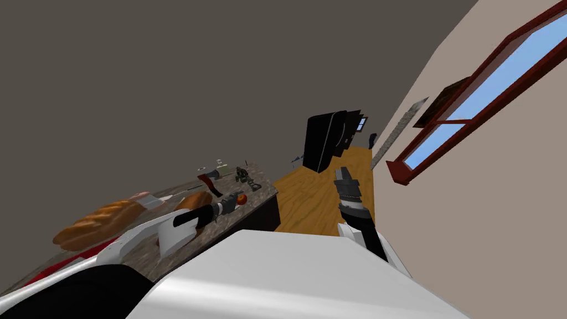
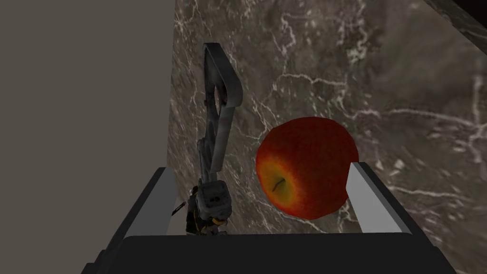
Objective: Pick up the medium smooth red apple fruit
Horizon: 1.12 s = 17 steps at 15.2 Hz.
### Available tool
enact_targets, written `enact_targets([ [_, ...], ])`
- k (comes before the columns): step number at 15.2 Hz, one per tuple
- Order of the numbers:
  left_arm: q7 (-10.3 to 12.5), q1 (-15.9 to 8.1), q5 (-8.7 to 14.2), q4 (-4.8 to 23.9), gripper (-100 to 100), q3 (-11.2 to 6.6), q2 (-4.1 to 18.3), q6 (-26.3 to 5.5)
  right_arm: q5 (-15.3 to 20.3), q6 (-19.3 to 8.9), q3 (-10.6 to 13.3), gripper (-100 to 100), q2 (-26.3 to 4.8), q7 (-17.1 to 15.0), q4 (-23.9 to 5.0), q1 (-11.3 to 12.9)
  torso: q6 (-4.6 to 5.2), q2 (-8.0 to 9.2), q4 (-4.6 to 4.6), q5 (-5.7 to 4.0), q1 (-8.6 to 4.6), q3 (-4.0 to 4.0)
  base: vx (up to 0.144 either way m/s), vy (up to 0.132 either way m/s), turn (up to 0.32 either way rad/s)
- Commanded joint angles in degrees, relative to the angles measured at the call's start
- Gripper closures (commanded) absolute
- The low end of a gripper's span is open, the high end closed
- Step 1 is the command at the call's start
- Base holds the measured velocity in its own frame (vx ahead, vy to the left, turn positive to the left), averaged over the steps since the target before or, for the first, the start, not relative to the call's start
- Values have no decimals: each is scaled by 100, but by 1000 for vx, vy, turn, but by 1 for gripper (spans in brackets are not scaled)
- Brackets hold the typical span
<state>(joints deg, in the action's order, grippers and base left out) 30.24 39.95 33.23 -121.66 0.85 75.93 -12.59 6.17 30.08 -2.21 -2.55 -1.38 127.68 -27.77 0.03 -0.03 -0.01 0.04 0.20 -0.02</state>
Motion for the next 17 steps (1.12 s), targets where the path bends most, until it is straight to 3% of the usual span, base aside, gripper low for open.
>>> enact_targets([
  [1, 181, 48, 228, 31, -100, -5, 286, -286, 0, 0, 0, 0, 0, 0, 0, 0, 0, 0, 0, 0, 0, 0, -39, 36, -334],
  [2, 181, 48, 228, 31, -100, -5, 448, -336, 0, 0, 0, 0, 0, 0, 0, 1, 4, 0, 0, 0, 1, 0, -46, 42, -263],
  [3, 181, 48, 228, 31, -100, -5, 475, -336, 0, 0, 0, 0, 0, 0, 0, 0, 1, 1, 0, 1, 3, 1, -37, 34, -74],
  [6, 420, 132, 562, 120, -100, 5, 924, -726, 0, 0, 0, 0, 0, 0, 0, 0, 0, 1, 0, 0, -1, 1, -40, 25, -250],
  [8, 420, 132, 562, 120, -100, 5, 1092, -726, 0, 0, 0, 0, 0, 0, 0, 0, 0, 1, 0, 0, 0, 0, -37, 27, -163],
  [11, 641, 212, 873, 200, -100, 19, 1539, -1088, 0, 0, 0, 0, 0, 0, 0, 0, -1, -4, -1, -1, -3, -2, -33, 20, -213],
  [13, 641, 212, 873, 200, -100, 19, 1657, -1088, 0, 0, 0, 0, 0, 0, 0, 0, 0, -2, 0, -1, -3, -1, -34, 20, -168],
  [14, 744, 250, 1019, 235, -100, 28, 1869, -1256, 0, 0, 0, 0, 0, 0, 0, -1, -4, -3, 0, -1, -3, -1, -28, 14, -168],
  [17, 841, 288, 1157, 267, -100, 39, 2161, -1415, 0, 0, 0, 0, 0, 0, 0, 0, 3, -5, -1, -1, -5, -3, -33, 16, -242],
])
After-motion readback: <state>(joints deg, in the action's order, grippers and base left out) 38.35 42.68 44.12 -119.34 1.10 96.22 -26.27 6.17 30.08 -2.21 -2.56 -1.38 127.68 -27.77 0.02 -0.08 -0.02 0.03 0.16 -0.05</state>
